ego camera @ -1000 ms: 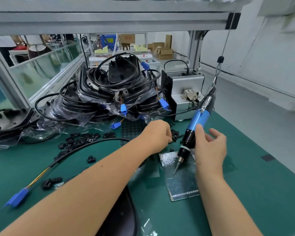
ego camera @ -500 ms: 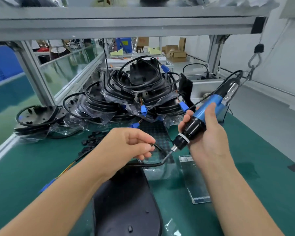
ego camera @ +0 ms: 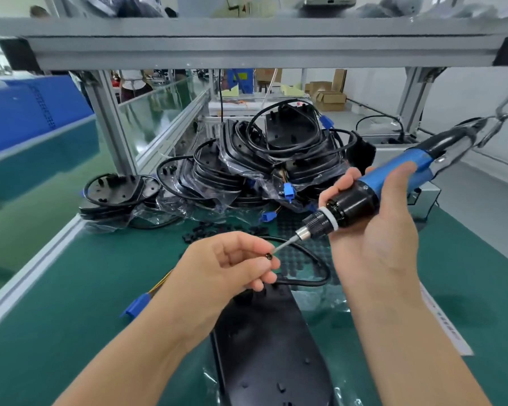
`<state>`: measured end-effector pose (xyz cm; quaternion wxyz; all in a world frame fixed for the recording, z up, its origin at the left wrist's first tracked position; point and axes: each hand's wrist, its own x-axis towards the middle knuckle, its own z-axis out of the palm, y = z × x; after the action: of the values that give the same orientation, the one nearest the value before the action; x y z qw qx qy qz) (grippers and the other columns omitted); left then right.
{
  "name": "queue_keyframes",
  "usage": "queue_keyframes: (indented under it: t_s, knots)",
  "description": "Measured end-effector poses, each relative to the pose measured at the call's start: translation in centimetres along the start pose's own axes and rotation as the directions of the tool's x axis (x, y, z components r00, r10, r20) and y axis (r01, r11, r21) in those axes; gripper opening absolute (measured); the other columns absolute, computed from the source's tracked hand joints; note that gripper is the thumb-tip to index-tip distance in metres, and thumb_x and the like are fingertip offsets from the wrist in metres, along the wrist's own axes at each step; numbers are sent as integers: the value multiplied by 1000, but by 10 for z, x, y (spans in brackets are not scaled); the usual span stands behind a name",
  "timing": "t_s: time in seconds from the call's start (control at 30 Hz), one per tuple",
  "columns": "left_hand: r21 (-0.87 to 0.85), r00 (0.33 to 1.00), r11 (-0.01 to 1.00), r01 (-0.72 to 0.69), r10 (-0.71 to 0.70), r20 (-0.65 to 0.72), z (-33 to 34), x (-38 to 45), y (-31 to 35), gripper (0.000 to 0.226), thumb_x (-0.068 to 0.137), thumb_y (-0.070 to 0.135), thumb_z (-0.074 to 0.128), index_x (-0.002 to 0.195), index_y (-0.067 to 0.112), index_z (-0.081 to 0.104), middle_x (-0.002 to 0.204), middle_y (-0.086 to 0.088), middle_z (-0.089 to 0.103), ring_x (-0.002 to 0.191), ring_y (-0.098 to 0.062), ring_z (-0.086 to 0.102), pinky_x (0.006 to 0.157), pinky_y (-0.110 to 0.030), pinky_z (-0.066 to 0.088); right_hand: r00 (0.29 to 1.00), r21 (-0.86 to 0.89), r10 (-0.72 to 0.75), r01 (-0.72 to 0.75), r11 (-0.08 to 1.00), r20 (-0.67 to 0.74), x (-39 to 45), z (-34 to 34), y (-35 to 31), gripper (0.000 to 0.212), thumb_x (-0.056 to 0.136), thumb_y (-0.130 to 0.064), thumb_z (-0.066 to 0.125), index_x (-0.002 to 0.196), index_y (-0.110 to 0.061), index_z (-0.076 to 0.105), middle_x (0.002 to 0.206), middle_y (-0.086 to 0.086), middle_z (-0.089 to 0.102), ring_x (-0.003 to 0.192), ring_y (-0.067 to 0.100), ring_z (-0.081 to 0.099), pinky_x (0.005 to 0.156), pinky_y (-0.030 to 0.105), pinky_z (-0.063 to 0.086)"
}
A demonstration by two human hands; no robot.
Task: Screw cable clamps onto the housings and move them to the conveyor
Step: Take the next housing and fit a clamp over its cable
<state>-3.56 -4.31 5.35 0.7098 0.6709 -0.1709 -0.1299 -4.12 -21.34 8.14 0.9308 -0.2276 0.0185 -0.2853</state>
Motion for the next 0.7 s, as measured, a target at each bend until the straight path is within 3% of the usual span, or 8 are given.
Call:
queue_keyframes:
  t_s: [0.17,0.27,0.37,0.43,0.5,0.57,0.63,0.7]
  knots:
    - [-110,1000,994,7,-11,-28,0,-6,-2,24,83,-10,63,76,9,75,79,-13,74,63,-14,67,59,-18,53,999,-57,-30,30,998,13,-6,0,3,37,91,-44,56,106,-11,53,76,3,64,61,12,58,58,27,49]
    - [-94,997,995,-40,34,-68,2,-8,-5,24,81,-8,66,79,14,76,78,-13,74,65,-15,68,59,-18,52,997,-95,-68,70,993,24,-9,0,4,35,92,-43,55,103,-10,52,77,2,63,62,12,58,58,28,49]
    - [221,966,962,-160,198,-165,5,-10,-12,29,80,0,71,81,28,74,71,-1,74,62,-12,69,59,-16,52,993,-164,-109,113,980,36,-13,1,9,31,92,-43,56,99,-13,52,77,1,63,63,12,58,61,29,51]
    - [471,919,850,-238,354,-174,5,-13,-16,31,80,4,73,83,35,72,72,11,72,63,-4,68,63,-16,54,991,-203,-127,133,970,42,-16,1,12,29,91,-42,59,98,-15,53,75,-1,63,63,13,60,65,31,53]
    - [665,852,675,-320,511,-109,1,-14,-17,32,79,4,74,88,34,72,74,19,70,71,3,66,70,-8,50,990,-249,-136,143,958,45,-17,2,13,28,87,-41,63,97,-16,55,75,0,63,64,14,63,67,34,55]
    - [723,818,572,-386,575,-18,-5,-15,-18,35,77,4,75,99,32,68,77,21,68,76,7,64,72,-2,46,989,-291,-133,146,945,62,-16,1,14,26,86,-40,65,95,-18,55,75,1,63,64,15,63,65,33,54]
    - [677,838,606,-416,545,28,-10,-17,-18,41,80,9,71,106,39,60,81,17,69,80,3,66,73,-7,48,991,-302,-122,134,944,58,-15,1,14,23,89,-38,64,94,-18,54,74,2,63,62,15,61,61,31,52]
    - [556,887,739,-380,462,-7,-10,-19,-19,43,84,6,68,104,42,56,83,12,71,80,-7,70,73,-17,54,992,-297,-107,122,947,67,-13,0,15,21,91,-35,63,94,-17,53,74,3,65,60,15,60,58,30,51]
